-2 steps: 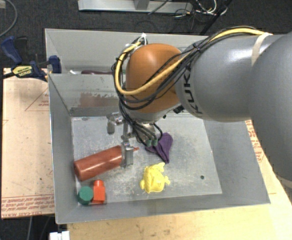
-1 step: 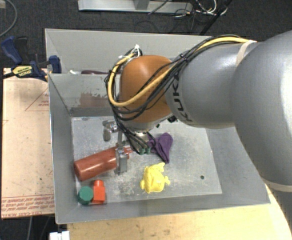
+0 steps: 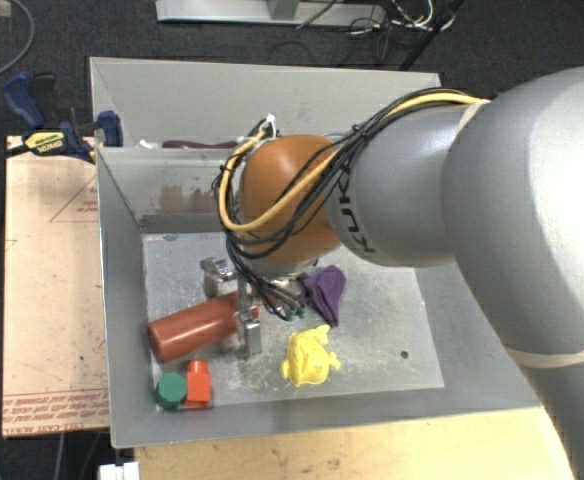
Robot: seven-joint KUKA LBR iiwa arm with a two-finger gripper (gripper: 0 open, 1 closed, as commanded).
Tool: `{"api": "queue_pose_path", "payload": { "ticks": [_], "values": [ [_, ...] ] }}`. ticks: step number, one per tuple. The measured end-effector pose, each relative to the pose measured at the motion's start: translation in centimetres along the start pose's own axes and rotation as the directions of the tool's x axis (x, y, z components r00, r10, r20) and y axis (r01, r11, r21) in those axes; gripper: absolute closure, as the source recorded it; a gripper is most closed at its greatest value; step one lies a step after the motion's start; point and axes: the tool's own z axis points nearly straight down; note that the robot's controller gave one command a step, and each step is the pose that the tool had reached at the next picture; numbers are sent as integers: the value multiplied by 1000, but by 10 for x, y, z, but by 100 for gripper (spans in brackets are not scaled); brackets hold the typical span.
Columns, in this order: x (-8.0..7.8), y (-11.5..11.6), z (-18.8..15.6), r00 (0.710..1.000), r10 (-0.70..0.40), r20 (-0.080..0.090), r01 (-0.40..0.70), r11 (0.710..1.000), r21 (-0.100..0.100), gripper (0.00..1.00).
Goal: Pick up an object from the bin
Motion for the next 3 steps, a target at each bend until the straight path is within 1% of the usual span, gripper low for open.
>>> {"api": "queue_pose_path", "payload": {
  "ticks": [1, 2, 3],
  "values": [
    [6, -2, 17, 1000, 14, -1, -14, 1000, -1, 100],
    [6, -2, 17, 1000, 15, -1, -15, 1000, -1, 100],
    [7, -2, 14, 1000, 15, -5, -15, 1000, -1, 100]
  ]
}}
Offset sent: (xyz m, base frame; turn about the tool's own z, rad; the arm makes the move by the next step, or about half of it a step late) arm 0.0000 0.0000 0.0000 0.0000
